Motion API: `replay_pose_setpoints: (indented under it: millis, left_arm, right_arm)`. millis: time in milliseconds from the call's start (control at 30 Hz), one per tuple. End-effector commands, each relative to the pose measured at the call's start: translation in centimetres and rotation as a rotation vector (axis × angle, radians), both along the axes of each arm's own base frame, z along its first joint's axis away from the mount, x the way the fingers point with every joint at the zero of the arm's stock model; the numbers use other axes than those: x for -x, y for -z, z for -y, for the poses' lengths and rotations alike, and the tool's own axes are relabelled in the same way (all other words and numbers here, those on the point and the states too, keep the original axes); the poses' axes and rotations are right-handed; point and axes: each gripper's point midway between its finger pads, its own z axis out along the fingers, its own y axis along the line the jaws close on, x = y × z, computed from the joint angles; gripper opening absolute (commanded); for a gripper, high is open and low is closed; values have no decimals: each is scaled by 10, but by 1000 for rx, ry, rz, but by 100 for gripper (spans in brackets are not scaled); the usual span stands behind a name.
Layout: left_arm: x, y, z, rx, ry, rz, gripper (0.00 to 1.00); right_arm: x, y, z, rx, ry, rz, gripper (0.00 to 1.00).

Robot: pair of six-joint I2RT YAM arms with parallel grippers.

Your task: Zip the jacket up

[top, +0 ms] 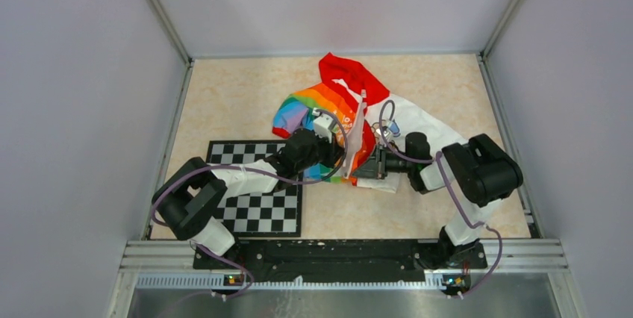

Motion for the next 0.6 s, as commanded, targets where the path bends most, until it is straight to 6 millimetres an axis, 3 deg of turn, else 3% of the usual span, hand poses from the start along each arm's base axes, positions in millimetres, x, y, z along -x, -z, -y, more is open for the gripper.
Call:
replay_pose_setpoints:
  millis: [0, 567]
  left_arm:
    - [-4, -17, 6, 62, -2, 47, 0]
    - [-4, -16, 8, 58, 7, 48, 0]
  right_arm:
    - [-7, -20, -11, -59, -39, 98, 0]
    - [-12, -26, -6, -81, 3, 122, 0]
